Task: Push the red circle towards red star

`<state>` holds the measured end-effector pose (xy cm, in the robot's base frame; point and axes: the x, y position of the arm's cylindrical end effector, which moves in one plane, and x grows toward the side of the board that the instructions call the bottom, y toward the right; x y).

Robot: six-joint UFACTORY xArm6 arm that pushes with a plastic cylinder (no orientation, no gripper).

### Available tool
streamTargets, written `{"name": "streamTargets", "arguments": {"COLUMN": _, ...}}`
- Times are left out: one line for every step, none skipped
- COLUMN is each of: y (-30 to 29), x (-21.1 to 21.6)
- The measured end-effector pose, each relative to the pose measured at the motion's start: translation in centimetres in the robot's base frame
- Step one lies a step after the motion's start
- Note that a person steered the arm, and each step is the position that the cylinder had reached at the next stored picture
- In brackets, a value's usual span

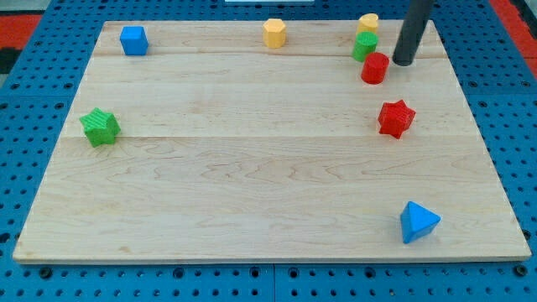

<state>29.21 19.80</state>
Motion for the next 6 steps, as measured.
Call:
{"name": "streamTargets", "arguments": {"y": -2.8, "x": 0.0}}
{"name": "streamTargets", "arguments": {"y": -6.7, "x": 0.0}}
{"name": "streamTargets", "arguments": {"y": -8.9, "x": 1.3}}
{"name": "streamTargets", "arguments": {"y": -10.1, "x": 2.9}}
{"name": "streamTargets", "arguments": {"y": -10.1, "x": 4.9}}
{"name": "streamTargets", "arguments": {"y": -12.0, "x": 6.8}}
